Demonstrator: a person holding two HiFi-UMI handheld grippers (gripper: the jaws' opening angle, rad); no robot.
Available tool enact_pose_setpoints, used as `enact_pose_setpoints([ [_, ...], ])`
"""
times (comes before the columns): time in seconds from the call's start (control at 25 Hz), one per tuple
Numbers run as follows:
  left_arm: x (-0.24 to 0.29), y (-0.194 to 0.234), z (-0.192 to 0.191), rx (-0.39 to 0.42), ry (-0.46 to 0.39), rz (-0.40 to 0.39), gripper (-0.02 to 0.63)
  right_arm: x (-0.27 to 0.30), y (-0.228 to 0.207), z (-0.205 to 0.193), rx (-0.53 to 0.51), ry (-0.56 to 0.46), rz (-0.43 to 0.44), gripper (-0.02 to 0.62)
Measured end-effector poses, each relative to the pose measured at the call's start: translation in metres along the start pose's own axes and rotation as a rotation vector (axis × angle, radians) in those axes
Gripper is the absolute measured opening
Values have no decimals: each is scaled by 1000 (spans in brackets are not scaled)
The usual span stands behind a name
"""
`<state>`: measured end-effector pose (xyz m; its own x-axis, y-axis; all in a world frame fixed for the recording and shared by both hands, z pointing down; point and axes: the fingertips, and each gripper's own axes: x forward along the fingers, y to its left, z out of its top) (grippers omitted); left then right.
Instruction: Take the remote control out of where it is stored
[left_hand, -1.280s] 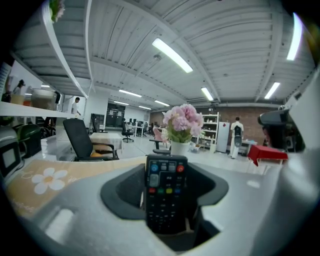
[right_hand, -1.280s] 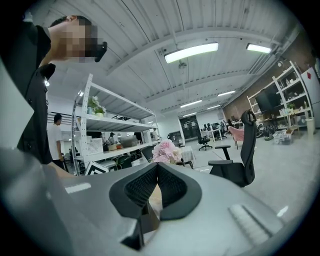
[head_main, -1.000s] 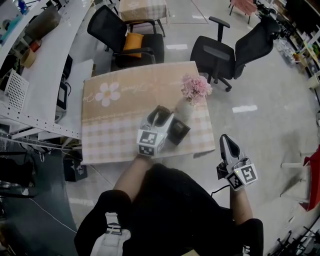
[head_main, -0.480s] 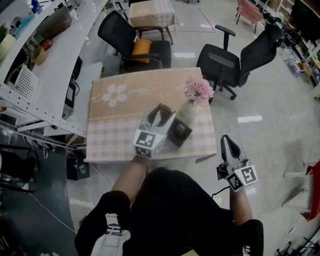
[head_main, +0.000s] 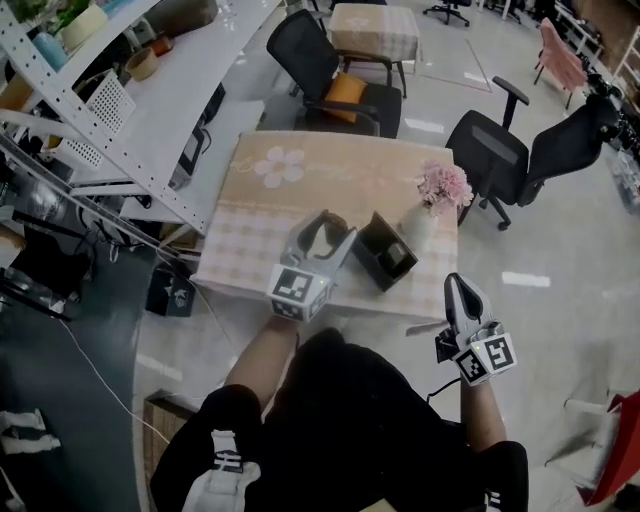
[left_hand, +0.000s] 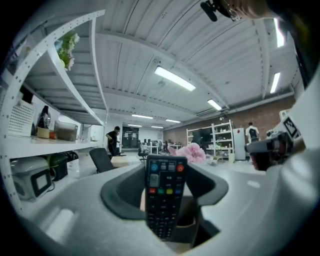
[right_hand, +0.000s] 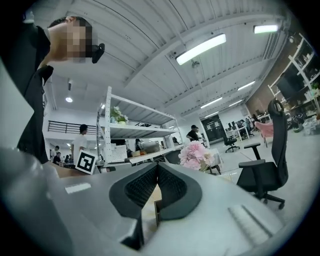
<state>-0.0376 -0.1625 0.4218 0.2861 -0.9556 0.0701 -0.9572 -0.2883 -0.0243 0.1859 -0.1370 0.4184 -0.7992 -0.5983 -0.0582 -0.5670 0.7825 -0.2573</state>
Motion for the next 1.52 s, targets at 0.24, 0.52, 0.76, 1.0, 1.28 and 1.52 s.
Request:
enact_pose_setpoints([
  [0.24, -51, 39, -27, 19, 74, 130, 247, 28, 30, -19, 14, 58, 126, 4],
  [0.52, -80, 89, -60, 81, 141, 181, 247, 67, 50, -26, 1, 81, 183, 5],
  [0.76, -85, 125, -84, 105, 227, 137, 247, 104, 61, -26, -5, 86, 181, 5],
  [1.0, -78, 143, -115, 169, 312, 25, 247, 125, 74, -34, -6, 99, 148, 5],
  [1.28, -62, 149, -142, 202, 383, -75, 245, 128, 66, -34, -24, 104, 64, 5],
  [1.52, -41, 143, -150, 249, 388, -169, 246, 126, 65, -35, -41, 121, 20, 5],
])
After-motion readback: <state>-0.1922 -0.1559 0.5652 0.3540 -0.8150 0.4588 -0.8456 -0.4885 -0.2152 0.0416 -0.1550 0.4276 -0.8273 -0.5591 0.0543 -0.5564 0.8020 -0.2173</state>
